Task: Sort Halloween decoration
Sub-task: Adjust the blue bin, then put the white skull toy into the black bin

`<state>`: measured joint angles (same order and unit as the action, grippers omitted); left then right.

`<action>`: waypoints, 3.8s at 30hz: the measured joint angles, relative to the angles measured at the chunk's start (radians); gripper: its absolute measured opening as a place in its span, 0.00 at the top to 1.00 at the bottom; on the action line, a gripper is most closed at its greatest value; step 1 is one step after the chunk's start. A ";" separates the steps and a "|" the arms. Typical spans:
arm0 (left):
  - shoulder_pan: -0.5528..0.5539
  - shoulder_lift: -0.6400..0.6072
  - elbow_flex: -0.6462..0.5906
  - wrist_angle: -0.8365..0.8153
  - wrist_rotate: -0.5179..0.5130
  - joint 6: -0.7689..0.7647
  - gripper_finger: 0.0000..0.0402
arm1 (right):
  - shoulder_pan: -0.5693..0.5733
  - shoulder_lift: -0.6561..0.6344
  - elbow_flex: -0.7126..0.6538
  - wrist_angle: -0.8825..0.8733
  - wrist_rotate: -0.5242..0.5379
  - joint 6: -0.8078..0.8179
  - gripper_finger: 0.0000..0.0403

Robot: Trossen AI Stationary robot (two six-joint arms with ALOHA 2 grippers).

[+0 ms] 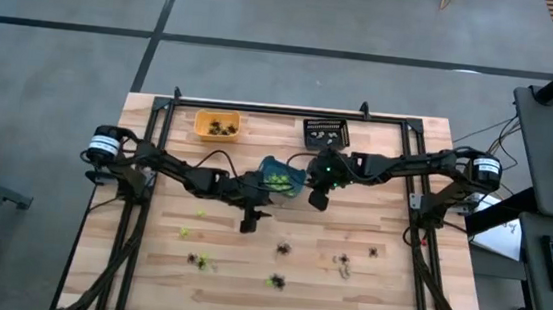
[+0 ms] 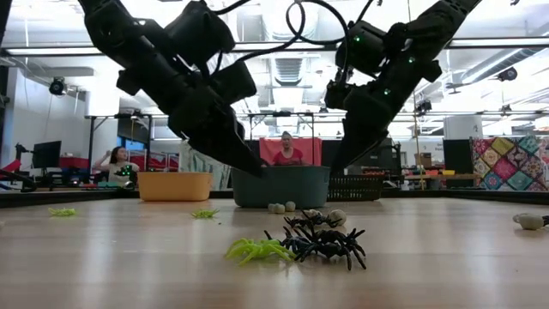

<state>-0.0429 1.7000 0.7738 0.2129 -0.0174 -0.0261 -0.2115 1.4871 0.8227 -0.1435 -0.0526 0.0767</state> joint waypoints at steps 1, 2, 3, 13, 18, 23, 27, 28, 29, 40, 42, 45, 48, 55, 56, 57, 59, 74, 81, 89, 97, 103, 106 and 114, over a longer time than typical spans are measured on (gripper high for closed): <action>0.000 -0.006 0.000 -0.011 0.000 0.001 0.57 | 0.000 0.000 0.000 -0.003 -0.001 0.001 0.84; 0.000 -0.013 0.000 -0.022 0.000 0.001 0.57 | 0.000 -0.004 0.000 -0.009 -0.011 0.002 0.84; 0.000 -0.021 0.000 -0.038 0.000 0.002 0.57 | -0.001 -0.006 0.000 -0.017 -0.035 0.010 0.84; 0.000 -0.126 -0.003 -0.126 -0.001 0.021 0.57 | 0.078 0.027 0.001 0.071 -0.240 0.069 0.84; 0.000 -0.201 -0.004 -0.152 -0.001 0.043 0.57 | 0.118 0.046 0.003 0.132 -0.018 0.058 0.84; 0.000 -0.231 -0.018 -0.154 -0.001 0.043 0.57 | 0.109 0.043 0.003 0.130 0.054 0.056 0.84; -0.002 -0.215 -0.035 -0.103 -0.001 0.016 0.57 | 0.103 0.039 0.004 0.122 0.054 0.037 0.84; -0.003 -0.208 -0.045 -0.076 -0.001 0.005 0.57 | 0.103 0.039 0.004 0.117 0.052 0.035 0.84; -0.005 -0.195 -0.056 -0.044 -0.002 -0.006 0.57 | 0.104 0.038 0.004 0.115 0.048 0.034 0.84; -0.056 -0.021 -0.081 0.190 -0.026 -0.040 0.57 | 0.122 -0.040 0.004 0.028 -0.129 0.033 0.84; -0.055 0.013 -0.079 0.238 -0.032 -0.042 0.57 | 0.135 -0.059 0.005 0.013 -0.131 0.031 0.84; -0.055 0.056 -0.076 0.263 -0.087 -0.041 0.57 | 0.155 -0.086 0.005 0.009 -0.131 0.023 0.84; -0.055 0.099 -0.068 0.268 -0.102 -0.041 0.57 | 0.175 -0.113 0.005 -0.001 -0.131 0.017 0.84; -0.053 0.171 -0.039 0.282 -0.107 -0.019 0.57 | 0.188 -0.159 0.004 -0.014 -0.131 0.017 0.84; -0.053 0.180 -0.033 0.282 -0.108 -0.016 0.57 | 0.187 -0.162 0.004 -0.015 -0.131 0.017 0.84; -0.054 0.187 -0.026 0.285 -0.108 -0.015 0.57 | 0.187 -0.165 0.004 -0.017 -0.130 0.017 0.84; -0.053 0.195 -0.025 0.283 -0.108 -0.010 0.59 | 0.187 -0.167 0.004 -0.011 -0.130 0.012 0.84; -0.053 0.222 -0.008 0.281 -0.104 -0.004 0.82 | 0.188 -0.159 0.003 -0.008 -0.130 0.001 0.84; -0.052 0.207 -0.008 0.258 -0.104 -0.008 0.97 | 0.188 -0.159 0.002 -0.009 -0.130 -0.003 0.84; -0.051 0.130 -0.010 0.207 -0.107 -0.009 0.98 | 0.188 -0.170 0.002 -0.011 -0.130 -0.014 0.84; -0.039 -0.024 -0.010 0.134 -0.167 0.067 0.99 | 0.188 -0.224 0.002 -0.054 -0.130 -0.017 0.84; 0.016 -0.160 0.026 0.136 -0.184 0.140 0.99 | 0.187 -0.290 0.002 -0.130 -0.129 0.002 0.84; 0.078 -0.191 0.068 0.125 -0.187 0.167 0.99 | 0.187 -0.323 0.002 -0.158 -0.121 0.015 0.84; 0.262 -0.105 0.232 0.052 -0.120 0.164 0.99 | 0.187 -0.421 0.000 -0.228 -0.061 -0.030 0.84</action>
<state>0.2196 1.5948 1.0062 0.2648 -0.1376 0.1379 -0.0242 1.0661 0.8227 -0.3710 -0.1132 0.0468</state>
